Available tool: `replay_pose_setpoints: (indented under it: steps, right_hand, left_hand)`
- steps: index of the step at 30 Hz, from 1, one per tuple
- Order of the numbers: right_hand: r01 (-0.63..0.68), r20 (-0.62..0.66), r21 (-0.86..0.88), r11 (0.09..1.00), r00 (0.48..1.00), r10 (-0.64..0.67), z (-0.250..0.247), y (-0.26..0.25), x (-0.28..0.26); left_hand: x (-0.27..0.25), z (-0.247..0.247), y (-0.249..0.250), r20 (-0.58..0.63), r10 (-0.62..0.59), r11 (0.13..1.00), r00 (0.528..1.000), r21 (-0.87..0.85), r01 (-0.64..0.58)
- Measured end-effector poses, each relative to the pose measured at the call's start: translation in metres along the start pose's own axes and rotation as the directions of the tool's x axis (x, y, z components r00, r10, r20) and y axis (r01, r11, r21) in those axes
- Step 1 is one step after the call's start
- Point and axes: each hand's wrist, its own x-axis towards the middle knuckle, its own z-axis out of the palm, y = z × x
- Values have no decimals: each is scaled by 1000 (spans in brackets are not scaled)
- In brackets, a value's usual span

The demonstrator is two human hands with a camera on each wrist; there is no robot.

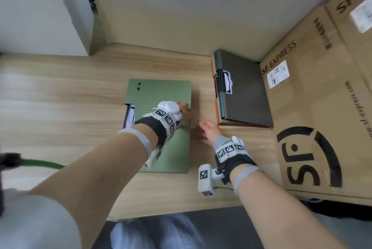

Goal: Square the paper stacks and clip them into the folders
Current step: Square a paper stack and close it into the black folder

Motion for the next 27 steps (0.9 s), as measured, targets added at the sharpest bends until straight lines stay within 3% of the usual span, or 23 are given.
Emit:
replay_pose_setpoints:
  steps: [2, 8, 11, 14, 19, 22, 27]
  right_hand:
    - [-36, 36, 66, 997, 999, 34, 4, -1, 2]
    - [-34, 39, 95, 995, 999, 30, 24, -1, 21]
    - [-27, 17, 81, 996, 1000, 26, 31, -2, 30]
    - [-33, -1, 48, 998, 999, 33, 35, -3, 34]
    - [-33, -34, -5, 999, 999, 33, 40, -7, 36]
    - [-34, -58, -18, 999, 998, 33, 40, -7, 38]
    - [-37, -90, -24, 999, 995, 35, 39, -5, 39]
  left_hand:
    - [10, 12, 1, 52, -11, 997, 999, 79, 6]
    - [12, 32, -18, -12, -111, 992, 994, -65, 110]
    - [0, 35, -42, -39, -251, 962, 967, -121, 245]
    - [-11, 51, -61, -63, -443, 878, 894, -232, 418]
    - [-25, 65, -80, 23, -581, 779, 814, -275, 563]
    - [-25, 71, -81, 43, -613, 717, 789, -389, 579]
    - [-22, 73, -96, 49, -723, 457, 690, -715, 529]
